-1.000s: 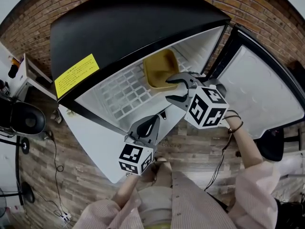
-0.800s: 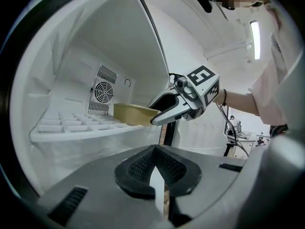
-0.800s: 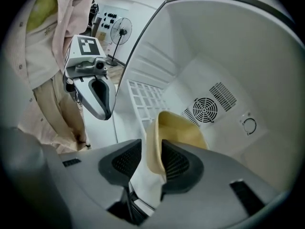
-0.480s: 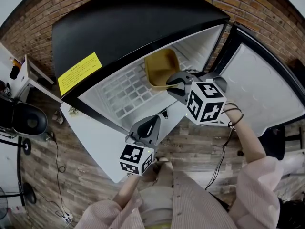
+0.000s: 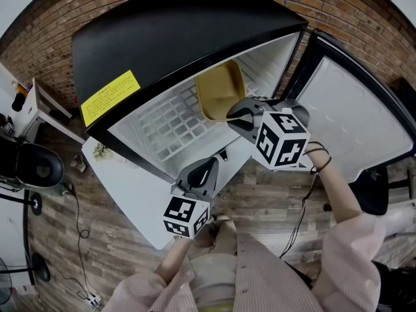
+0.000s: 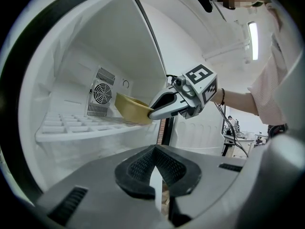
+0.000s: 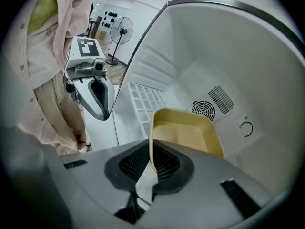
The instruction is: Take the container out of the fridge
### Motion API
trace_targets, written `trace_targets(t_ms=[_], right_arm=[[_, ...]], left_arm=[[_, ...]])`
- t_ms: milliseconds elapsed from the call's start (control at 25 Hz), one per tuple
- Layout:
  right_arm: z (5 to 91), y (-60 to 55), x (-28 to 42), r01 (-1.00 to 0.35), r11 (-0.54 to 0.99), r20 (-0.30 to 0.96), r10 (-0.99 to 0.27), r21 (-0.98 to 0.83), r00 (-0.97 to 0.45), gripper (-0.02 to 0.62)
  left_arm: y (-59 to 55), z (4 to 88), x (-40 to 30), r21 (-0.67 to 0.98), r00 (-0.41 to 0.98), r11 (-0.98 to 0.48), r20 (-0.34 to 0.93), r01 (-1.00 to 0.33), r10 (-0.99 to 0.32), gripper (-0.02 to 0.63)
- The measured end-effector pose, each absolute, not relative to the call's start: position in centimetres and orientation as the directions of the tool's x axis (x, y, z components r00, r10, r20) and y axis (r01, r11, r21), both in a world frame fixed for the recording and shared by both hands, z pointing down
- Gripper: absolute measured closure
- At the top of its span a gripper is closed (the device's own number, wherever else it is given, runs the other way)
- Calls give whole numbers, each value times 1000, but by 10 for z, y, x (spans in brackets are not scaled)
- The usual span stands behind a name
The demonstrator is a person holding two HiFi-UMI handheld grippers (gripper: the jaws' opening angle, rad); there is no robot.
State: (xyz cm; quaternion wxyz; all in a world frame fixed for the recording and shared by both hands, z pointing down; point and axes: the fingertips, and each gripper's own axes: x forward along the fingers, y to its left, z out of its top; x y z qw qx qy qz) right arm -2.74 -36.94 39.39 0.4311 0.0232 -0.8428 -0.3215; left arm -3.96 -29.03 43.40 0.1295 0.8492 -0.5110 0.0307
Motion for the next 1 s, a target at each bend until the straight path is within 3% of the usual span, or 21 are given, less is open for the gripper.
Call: trace_targets(t_ms=[1000], right_arm=[[395,-315,26,9,810,615,-438,586,-655,571]], left_arm=[[-282,422,-28,171,510,-486,142,-857,-848,615]])
